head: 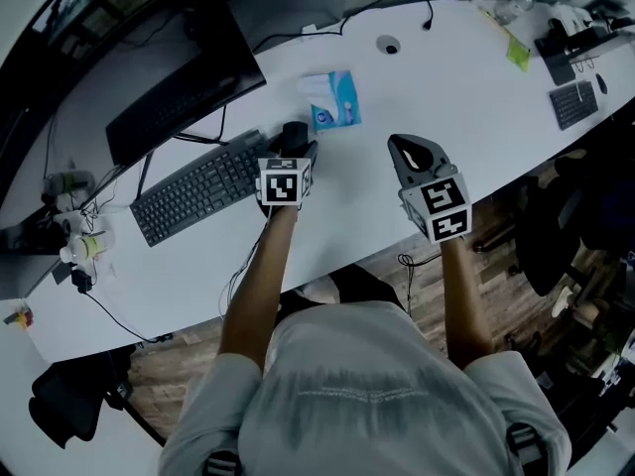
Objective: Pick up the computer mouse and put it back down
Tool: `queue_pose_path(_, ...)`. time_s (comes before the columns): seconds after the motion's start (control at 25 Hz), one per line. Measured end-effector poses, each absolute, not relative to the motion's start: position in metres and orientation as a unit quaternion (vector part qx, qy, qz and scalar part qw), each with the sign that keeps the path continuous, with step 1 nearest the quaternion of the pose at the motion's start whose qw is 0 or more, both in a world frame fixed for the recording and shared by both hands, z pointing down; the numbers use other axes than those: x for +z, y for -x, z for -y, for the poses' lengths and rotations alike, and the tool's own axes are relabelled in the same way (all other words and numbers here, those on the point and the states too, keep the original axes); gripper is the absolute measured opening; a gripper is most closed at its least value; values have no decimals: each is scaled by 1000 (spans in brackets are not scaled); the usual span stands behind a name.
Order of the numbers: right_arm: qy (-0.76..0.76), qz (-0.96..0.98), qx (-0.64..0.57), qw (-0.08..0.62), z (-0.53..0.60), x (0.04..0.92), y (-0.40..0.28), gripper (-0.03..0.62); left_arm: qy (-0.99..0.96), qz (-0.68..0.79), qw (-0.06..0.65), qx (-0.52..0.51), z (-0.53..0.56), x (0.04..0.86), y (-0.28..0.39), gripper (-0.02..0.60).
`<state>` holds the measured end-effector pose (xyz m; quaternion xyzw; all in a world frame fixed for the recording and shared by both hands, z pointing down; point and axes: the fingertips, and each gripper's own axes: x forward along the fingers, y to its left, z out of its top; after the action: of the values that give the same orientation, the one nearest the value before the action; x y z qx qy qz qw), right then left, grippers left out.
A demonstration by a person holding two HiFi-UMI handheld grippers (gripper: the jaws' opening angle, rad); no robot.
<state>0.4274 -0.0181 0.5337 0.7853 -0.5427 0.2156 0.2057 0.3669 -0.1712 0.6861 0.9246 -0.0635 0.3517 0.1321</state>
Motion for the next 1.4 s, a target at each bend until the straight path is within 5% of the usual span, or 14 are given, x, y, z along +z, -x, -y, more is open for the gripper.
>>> queue_pose_path(0.84, -801, 536, 181, 197, 24, 504, -424, 2, -938, 47, 127, 318, 187, 640, -339, 316)
queue_pose_path(1.2, -807, 545, 109, 200, 59, 435, -389, 2, -963, 55, 50, 260, 238, 547, -269, 195)
queue_pose_path(1.4, -808, 549, 72, 199, 79, 399, -360, 2, -972, 84, 12, 218, 272, 491, -215, 186)
